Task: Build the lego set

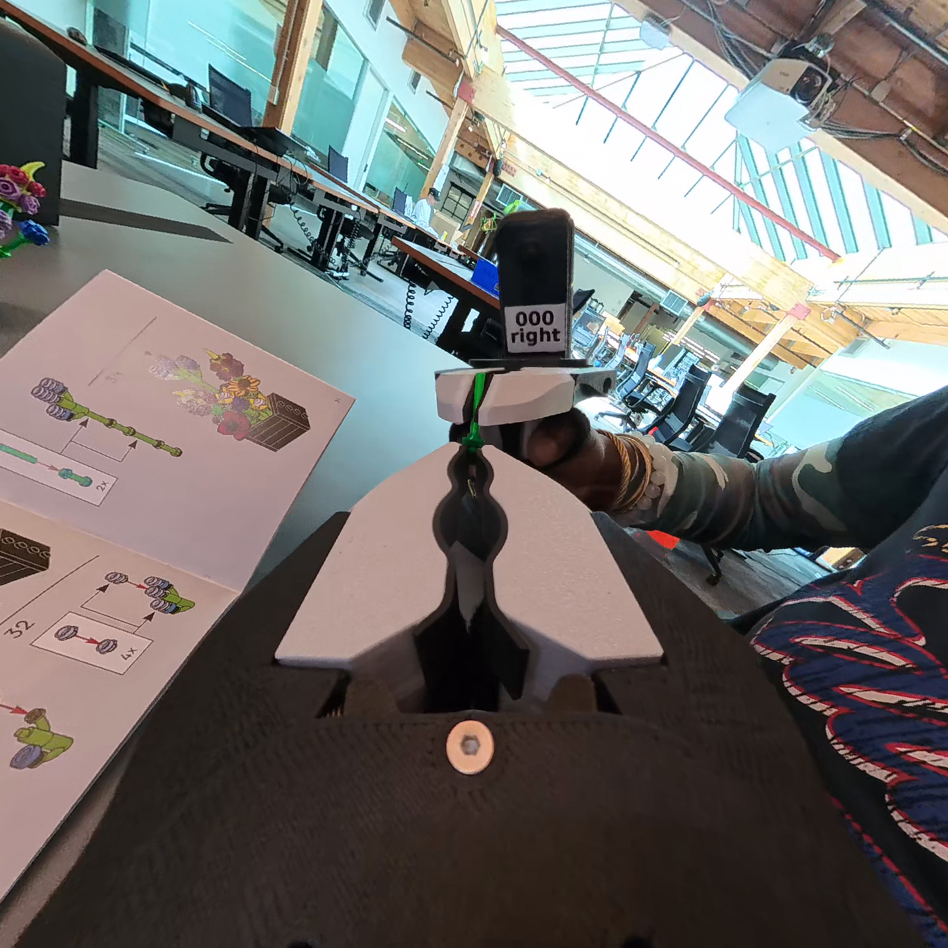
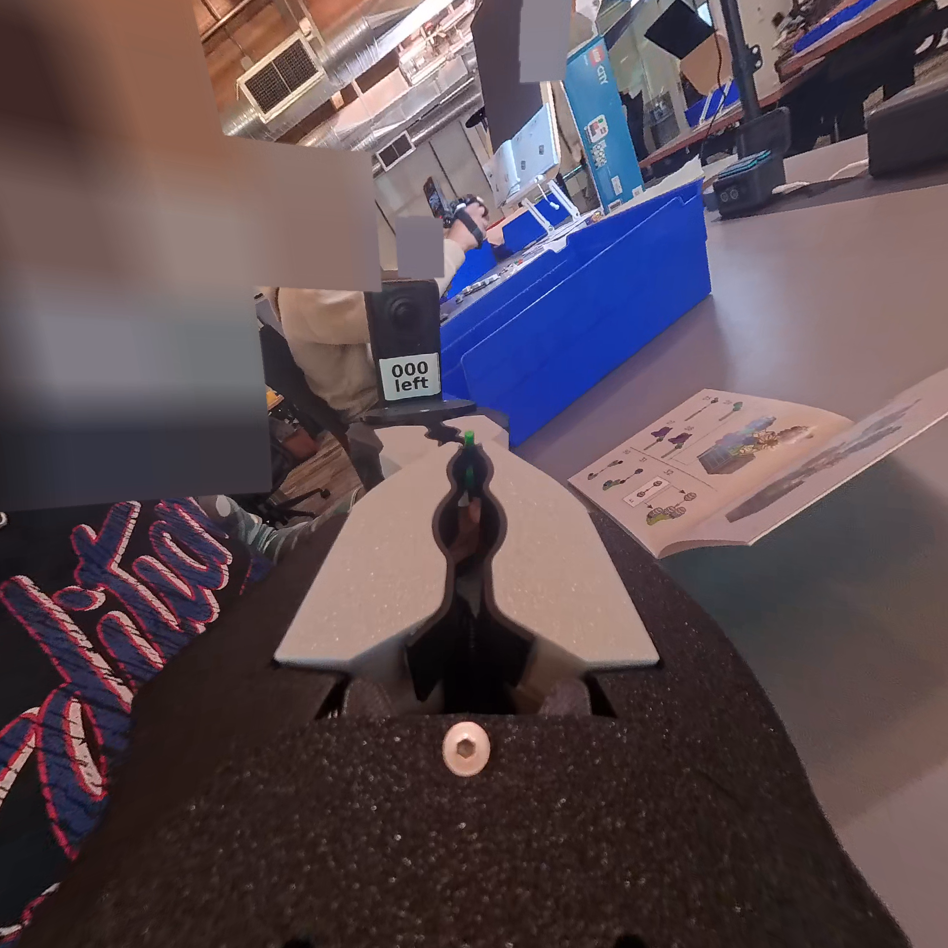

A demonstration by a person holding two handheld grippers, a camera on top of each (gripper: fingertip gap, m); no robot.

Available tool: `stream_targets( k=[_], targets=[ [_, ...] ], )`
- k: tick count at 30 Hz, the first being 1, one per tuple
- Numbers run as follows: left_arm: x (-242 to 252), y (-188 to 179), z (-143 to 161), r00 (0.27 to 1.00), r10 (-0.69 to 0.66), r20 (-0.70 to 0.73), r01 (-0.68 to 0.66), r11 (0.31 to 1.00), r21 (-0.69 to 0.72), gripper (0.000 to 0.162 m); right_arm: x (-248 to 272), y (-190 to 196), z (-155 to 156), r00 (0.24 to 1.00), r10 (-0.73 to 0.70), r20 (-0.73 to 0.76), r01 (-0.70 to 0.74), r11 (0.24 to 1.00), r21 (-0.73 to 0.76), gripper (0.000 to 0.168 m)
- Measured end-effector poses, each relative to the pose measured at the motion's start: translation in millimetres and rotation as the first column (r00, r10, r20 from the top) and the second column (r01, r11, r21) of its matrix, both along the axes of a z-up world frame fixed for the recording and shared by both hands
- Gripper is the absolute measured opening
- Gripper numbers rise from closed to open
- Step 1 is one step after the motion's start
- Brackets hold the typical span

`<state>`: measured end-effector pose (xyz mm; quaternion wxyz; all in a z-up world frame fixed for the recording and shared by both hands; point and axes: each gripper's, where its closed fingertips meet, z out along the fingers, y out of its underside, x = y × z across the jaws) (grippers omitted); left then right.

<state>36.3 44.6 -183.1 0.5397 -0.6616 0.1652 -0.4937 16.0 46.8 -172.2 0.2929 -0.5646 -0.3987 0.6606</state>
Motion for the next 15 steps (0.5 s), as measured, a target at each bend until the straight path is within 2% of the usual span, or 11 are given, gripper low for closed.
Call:
stream_targets(
  k=[1,6,9,11,12,15],
  targets=[
    [-0.5,0.0,0.3,1.000,0.000,0.005,0.000,1.000,-0.001,0.000,-0.4,-0.1,0.2,1.000,-0.007,-0.003,0.007,1.000,0.003,0.004],
    [-1.1,0.5,0.0,1.000,0.003,0.008,-0.003,1.000,-0.006,0.001,-0.5,1.2,-0.6,1.000,-0.028,0.007,0.028,0.999,0.023,0.004],
    [-1.5,0.1,3.8,1.000,0.008,0.020,-0.008,1.000,0.017,0.002,-0.6,4.0,4.6,0.998,-0.035,-0.051,0.036,0.999,0.019,0.006],
    [-1.2,-1.1,5.0,1.000,0.001,0.025,-0.002,1.000,0.025,0.002,1.0,13.4,12.0,0.989,-0.065,-0.130,0.057,0.996,-0.064,0.031],
    [-1.4,-1.2,5.3,1.000,0.002,0.028,-0.003,1.000,0.026,0.002,4.0,16.8,19.2,0.979,-0.075,-0.191,0.057,0.994,-0.097,0.033],
    [-2.1,-0.5,5.4,1.000,0.007,0.031,-0.008,1.000,0.024,0.002,7.0,15.8,23.3,0.965,-0.094,-0.245,0.085,0.995,-0.049,0.025]
  ],
)
